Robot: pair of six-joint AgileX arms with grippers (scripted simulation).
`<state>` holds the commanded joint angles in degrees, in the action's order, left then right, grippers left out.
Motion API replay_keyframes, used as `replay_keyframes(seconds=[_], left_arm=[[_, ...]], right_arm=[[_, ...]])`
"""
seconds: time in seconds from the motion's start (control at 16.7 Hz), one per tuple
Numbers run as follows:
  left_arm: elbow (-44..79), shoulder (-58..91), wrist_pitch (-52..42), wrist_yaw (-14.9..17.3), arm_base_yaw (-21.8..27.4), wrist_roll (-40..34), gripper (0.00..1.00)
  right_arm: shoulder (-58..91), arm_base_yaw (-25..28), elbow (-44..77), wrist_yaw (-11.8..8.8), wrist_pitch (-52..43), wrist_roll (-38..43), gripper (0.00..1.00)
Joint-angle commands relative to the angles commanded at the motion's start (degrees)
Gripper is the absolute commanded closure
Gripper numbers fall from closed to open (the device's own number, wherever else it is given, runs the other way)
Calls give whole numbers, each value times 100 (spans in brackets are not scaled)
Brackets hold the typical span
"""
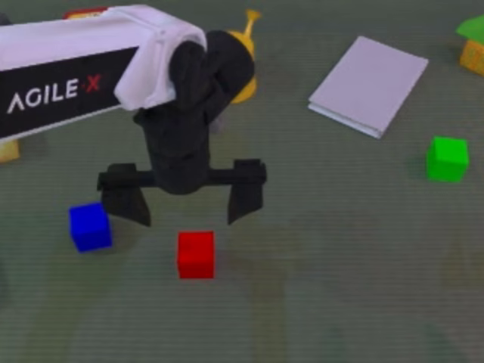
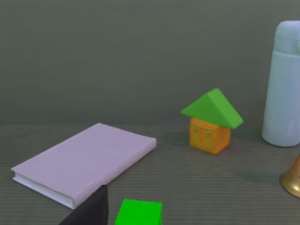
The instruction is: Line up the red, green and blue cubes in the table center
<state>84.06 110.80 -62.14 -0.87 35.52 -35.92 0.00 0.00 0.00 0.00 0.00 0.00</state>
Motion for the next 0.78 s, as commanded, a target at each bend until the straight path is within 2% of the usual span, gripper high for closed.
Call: replay_keyframes(seconds=[0.18, 0.36, 0.54, 0.78], left_arm=[[-146, -151, 96, -11, -86, 0, 0], [-691, -772, 461, -40, -395, 28, 0], [-1576, -1892, 1051, -64, -864, 138, 0], [-3123, -3924, 2058, -85, -1602, 502, 0]], right_arm=[[173, 19, 171, -10, -122, 26, 0], [886, 66, 874, -23, -595, 124, 0], [2131, 117, 2077, -20, -1346, 275, 0], [4503, 195, 4143, -2, -2645, 522, 0]])
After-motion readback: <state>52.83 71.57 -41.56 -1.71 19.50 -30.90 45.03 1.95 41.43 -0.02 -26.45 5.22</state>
